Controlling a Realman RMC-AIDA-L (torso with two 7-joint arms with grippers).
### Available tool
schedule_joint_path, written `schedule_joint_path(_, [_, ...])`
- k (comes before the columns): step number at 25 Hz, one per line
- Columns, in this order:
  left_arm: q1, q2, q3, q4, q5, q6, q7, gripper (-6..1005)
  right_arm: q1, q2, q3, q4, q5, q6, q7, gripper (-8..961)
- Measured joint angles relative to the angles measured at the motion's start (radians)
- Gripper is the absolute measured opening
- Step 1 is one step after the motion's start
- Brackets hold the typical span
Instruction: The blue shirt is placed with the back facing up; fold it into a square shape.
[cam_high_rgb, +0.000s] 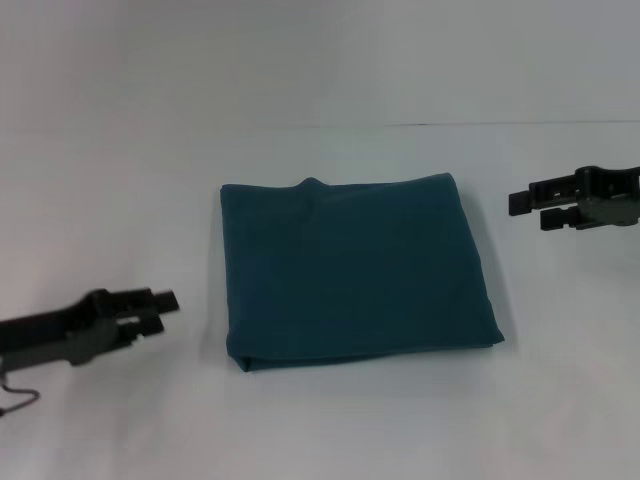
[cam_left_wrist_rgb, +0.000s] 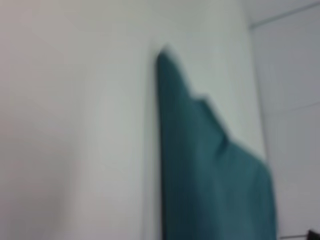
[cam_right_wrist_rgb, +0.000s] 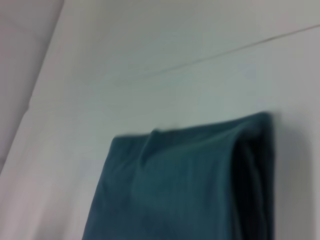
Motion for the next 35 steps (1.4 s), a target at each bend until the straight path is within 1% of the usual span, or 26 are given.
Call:
schedule_joint_path(1, [-0.001, 0.005, -0.027, 0.011, -0.001, 0.024, 0.03, 470, 0.002, 0.002, 0.0, 0.004, 0.0, -0.008, -0.025, 731])
schedule_joint_path(2, [-0.003, 0.011, -0.045, 0.016, -0.001, 0.049, 0.059, 492, 0.002, 0.005, 0.0, 0.007, 0.0, -0.01, -0.055, 731])
schedule_joint_path(3, [-0.01, 0.02, -0.07, 0.026, 0.0, 0.094, 0.102, 513, 0.002, 0.009, 0.001, 0.008, 0.0, -0.014, -0.081, 762])
schedule_joint_path(6, [-0.026, 0.033, -0.083, 0.061, 0.007, 0.159, 0.145, 579, -0.007, 0.027, -0.003, 0.001, -0.008, -0.009, -0.142, 856])
schedule_joint_path(8, [-0.037, 0.039, -0.083, 0.08, 0.01, 0.168, 0.145, 622, -0.012, 0.033, -0.005, -0.003, -0.016, 0.018, -0.146, 919])
schedule_joint_path(10, [-0.055, 0.05, -0.082, 0.088, 0.01, 0.177, 0.149, 666, -0.016, 0.037, 0.002, -0.003, -0.015, 0.046, -0.153, 923])
schedule_joint_path(12, [-0.073, 0.06, -0.077, 0.092, 0.011, 0.191, 0.161, 709, -0.022, 0.047, 0.008, -0.003, -0.006, 0.067, -0.177, 927])
schedule_joint_path(15, [-0.111, 0.077, -0.057, 0.106, 0.023, 0.233, 0.243, 816, -0.032, 0.075, 0.009, -0.008, 0.011, 0.099, -0.265, 934])
schedule_joint_path(18, [-0.152, 0.088, -0.024, 0.126, 0.051, 0.246, 0.34, 923, -0.046, 0.101, 0.01, -0.008, 0.054, 0.101, -0.415, 940])
schedule_joint_path(21, [-0.198, 0.101, 0.019, 0.133, 0.073, 0.245, 0.412, 921, -0.073, 0.119, 0.011, -0.01, 0.147, 0.051, -0.608, 940])
schedule_joint_path(23, [-0.227, 0.109, 0.047, 0.134, 0.091, 0.245, 0.441, 920, -0.087, 0.125, 0.006, -0.01, 0.193, 0.004, -0.702, 940])
schedule_joint_path(26, [-0.275, 0.117, 0.104, 0.135, 0.112, 0.243, 0.451, 920, -0.093, 0.127, 0.001, -0.01, 0.201, -0.036, -0.736, 940])
schedule_joint_path(27, [-0.275, 0.117, 0.104, 0.135, 0.112, 0.243, 0.451, 920, -0.094, 0.127, 0.0, -0.011, 0.2, -0.045, -0.738, 940])
schedule_joint_path(28, [-0.307, 0.119, 0.154, 0.134, 0.114, 0.237, 0.451, 920, -0.094, 0.127, -0.001, -0.011, 0.2, -0.052, -0.738, 940])
schedule_joint_path(31, [-0.327, 0.12, 0.192, 0.133, 0.114, 0.237, 0.451, 920, -0.096, 0.127, 0.008, -0.011, 0.214, -0.085, -0.739, 940])
schedule_joint_path(33, [-0.344, 0.119, 0.235, 0.13, 0.115, 0.238, 0.452, 921, -0.097, 0.121, 0.011, -0.011, 0.246, -0.126, -0.73, 939])
schedule_joint_path(35, [-0.348, 0.117, 0.246, 0.13, 0.115, 0.238, 0.452, 921, -0.096, 0.119, 0.012, -0.011, 0.257, -0.137, -0.722, 939])
